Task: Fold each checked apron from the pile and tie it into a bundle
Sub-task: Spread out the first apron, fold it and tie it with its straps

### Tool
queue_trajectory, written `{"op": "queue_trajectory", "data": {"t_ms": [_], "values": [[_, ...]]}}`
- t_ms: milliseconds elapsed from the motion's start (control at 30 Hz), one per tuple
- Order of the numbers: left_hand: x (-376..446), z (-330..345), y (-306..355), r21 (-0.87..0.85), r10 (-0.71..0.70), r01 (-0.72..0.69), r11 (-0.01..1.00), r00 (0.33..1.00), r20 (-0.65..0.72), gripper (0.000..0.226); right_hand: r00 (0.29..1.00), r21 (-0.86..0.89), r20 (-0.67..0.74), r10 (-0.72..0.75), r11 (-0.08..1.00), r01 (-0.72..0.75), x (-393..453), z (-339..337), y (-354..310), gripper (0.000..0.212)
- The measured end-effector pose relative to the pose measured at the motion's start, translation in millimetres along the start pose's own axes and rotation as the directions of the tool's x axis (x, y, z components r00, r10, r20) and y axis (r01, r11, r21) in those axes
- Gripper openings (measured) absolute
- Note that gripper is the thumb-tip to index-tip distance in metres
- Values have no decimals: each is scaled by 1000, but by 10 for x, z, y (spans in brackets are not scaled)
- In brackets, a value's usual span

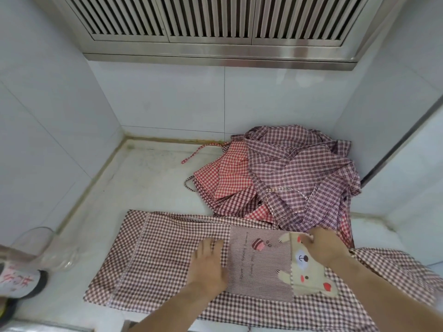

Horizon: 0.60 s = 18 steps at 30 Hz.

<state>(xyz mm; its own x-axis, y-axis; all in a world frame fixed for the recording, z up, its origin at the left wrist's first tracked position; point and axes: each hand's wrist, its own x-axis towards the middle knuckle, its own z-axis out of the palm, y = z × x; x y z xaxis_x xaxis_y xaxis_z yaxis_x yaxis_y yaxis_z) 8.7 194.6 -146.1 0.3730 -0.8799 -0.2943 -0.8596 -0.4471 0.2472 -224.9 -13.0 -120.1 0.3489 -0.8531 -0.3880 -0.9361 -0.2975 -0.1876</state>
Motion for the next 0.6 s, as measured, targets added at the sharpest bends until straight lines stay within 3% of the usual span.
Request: {"op": "queue_trajectory", "data": {"t_ms": [100,267,400,500,600], "values": [[-42,96,238,-42,81,-76,996,989,120,88,999,34,24,-24,999,23,-1,64,-56,36],[16,129,257,67,47,-71,995,949,310,103,997,90,60,-48,995,43,13,118,-54,29],[129,-13,281,9,96,-98,995,984,151,80,996,111,75,-53,993,45,19,133,-15,19],[274,-166,322,44,155,-158,986,986,63,81,995,67,75,-65,996,60,-18,65,-49,11],[427,-296,394,94,202,-208,974,977,71,88,995,-24,18,-94,995,95,-47,30,-135,28]]}}
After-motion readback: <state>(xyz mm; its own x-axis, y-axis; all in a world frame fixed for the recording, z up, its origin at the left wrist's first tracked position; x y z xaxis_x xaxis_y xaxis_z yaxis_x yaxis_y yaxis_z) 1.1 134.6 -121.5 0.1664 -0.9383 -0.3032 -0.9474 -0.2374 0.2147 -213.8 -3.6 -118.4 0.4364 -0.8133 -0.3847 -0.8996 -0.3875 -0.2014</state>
